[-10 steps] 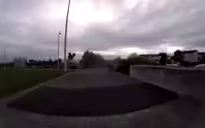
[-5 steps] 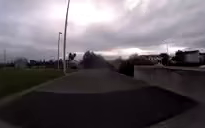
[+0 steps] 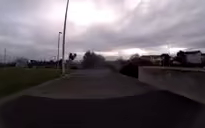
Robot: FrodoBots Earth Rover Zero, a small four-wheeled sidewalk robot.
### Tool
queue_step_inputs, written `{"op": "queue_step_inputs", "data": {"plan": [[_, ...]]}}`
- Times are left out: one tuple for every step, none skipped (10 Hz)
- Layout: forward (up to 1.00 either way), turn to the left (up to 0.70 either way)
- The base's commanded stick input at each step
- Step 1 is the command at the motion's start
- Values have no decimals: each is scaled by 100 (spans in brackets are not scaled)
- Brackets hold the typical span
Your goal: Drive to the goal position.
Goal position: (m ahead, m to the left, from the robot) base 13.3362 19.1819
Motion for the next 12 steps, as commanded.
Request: {"op": "queue_step_inputs", "data": {"plan": [[85, 0], [85, 0], [85, 0], [85, 0], [85, 0], [85, 0], [85, 0], [85, 0], [85, 0], [85, 0], [85, 0], [85, 0]]}}
